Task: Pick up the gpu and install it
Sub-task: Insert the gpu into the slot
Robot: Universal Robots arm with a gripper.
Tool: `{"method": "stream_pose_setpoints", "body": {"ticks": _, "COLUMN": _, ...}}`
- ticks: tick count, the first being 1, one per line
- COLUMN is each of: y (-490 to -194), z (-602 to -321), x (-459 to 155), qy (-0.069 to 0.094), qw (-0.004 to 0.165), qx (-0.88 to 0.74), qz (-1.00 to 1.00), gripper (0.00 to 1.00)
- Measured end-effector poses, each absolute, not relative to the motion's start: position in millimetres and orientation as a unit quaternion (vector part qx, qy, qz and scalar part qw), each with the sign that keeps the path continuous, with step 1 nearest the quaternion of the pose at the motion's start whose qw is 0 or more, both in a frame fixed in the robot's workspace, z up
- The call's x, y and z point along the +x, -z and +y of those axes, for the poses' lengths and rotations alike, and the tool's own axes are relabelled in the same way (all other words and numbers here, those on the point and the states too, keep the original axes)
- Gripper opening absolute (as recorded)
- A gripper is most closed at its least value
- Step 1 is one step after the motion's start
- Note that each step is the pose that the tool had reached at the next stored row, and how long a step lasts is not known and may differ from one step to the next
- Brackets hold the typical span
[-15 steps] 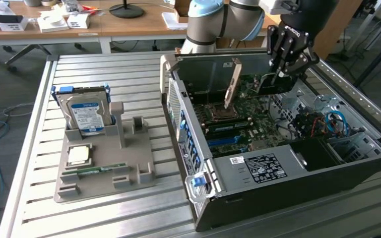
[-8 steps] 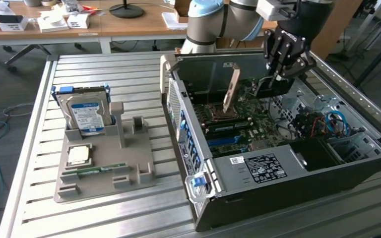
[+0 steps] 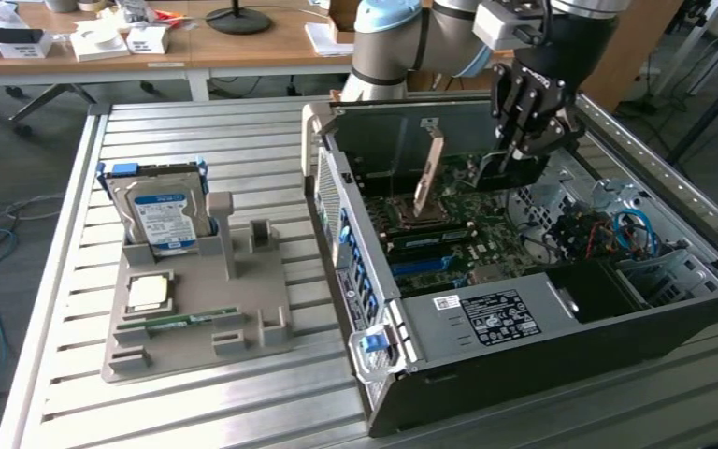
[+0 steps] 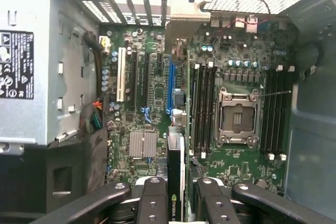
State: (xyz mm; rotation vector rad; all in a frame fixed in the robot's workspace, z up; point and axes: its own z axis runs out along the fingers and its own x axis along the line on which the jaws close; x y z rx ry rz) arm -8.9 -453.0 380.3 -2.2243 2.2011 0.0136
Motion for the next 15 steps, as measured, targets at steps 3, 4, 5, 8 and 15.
{"method": "stream_pose_setpoints", "body": {"ticks": 3, "y": -377.9, "z": -453.0, "x": -9.1, "qy": -0.004, "qw": 0.006, "qx": -0.697, "qz": 0.717, "gripper": 0.26}}
{"method": "stream_pose_setpoints", "body": {"ticks": 4, "y": -377.1, "z": -453.0, "x": -9.3, "qy": -0.004, "qw": 0.006, "qx": -0.693, "qz": 0.721, "gripper": 0.26}}
{"method": "stream_pose_setpoints", "body": {"ticks": 5, "y": -376.3, "z": -453.0, "x": -9.9, "qy": -0.004, "qw": 0.006, "qx": -0.692, "qz": 0.722, "gripper": 0.26}}
{"method": "stream_pose_setpoints", "body": {"ticks": 8, "y": -372.6, "z": -453.0, "x": -12.5, "qy": -0.004, "qw": 0.006, "qx": -0.691, "qz": 0.723, "gripper": 0.26}}
{"method": "stream_pose_setpoints", "body": {"ticks": 15, "y": -363.6, "z": -453.0, "x": -17.3, "qy": -0.004, "qw": 0.006, "qx": -0.690, "qz": 0.724, "gripper": 0.26}}
